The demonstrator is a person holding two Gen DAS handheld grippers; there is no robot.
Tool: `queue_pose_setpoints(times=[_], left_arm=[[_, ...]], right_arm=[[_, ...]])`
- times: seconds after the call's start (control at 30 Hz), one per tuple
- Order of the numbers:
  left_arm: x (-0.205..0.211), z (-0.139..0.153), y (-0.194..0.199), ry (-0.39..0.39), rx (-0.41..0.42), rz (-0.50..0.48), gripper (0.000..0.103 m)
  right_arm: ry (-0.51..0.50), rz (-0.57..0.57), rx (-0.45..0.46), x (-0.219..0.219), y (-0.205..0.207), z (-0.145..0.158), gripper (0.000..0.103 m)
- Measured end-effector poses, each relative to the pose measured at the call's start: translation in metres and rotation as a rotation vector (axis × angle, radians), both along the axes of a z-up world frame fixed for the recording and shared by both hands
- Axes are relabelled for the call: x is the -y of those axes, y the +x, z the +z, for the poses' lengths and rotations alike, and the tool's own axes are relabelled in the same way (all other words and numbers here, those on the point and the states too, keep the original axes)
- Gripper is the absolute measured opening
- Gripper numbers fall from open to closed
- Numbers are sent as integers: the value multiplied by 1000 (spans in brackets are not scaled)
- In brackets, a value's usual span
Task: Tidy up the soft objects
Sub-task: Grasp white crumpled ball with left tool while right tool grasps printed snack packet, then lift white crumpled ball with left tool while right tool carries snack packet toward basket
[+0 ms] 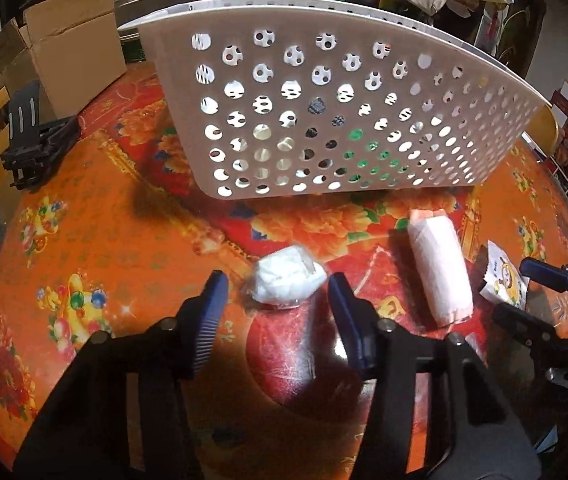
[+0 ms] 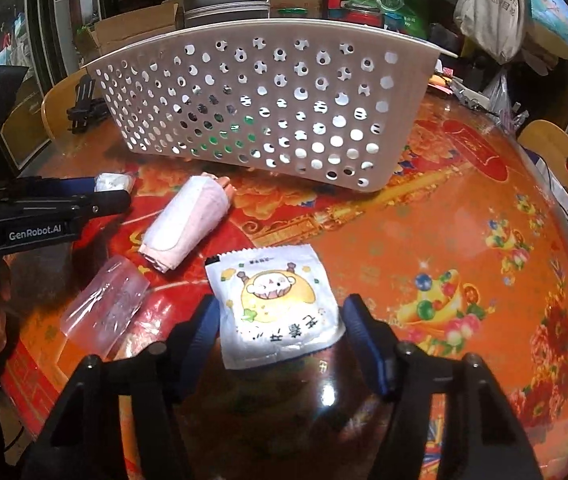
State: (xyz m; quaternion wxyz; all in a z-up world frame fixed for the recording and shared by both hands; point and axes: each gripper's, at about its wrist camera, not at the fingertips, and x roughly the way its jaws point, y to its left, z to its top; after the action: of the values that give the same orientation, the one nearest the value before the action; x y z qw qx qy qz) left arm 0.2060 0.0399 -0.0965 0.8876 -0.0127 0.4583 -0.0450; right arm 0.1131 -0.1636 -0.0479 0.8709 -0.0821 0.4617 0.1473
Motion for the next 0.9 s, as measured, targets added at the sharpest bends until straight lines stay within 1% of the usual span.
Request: queue_pose_setpoints(times=[0.07,0.2,0.33,0.37,0.43,0.5,0.6,0.67,0.73,0.9], left_arm=[[2,1,-1,9,2,-1,42],[2,2,-5,4,9,-5,34],[3,4,-12,-1,19,-10,33],[5,6,-16,0,22,-12,33],[6,7,-18,3,27,-16,33],[7,9,-20,3,29,-19,33],[8,11,-22,2,31,-18,33],[8,13,-24,-1,34,-16,33],[7,15,-26,-4,41,-17,33],[5,24,-31,-13,65,-16,33]], right_arm=[[2,-1,2,1,-1,0,54],[8,0,5,3,-1,1,52],[25,-1,10,6,-3,2,49],[31,0,12,7,-4,3,44],[46,4,6,8,-4,5,28],[48,8,8,8,-5,6,28],[53,9,8,10,-5,6,25],[65,10,12,11,-6,7,19],[78,8,23,13,-8,11,14],[90,-1,43,18,-11,19,11]])
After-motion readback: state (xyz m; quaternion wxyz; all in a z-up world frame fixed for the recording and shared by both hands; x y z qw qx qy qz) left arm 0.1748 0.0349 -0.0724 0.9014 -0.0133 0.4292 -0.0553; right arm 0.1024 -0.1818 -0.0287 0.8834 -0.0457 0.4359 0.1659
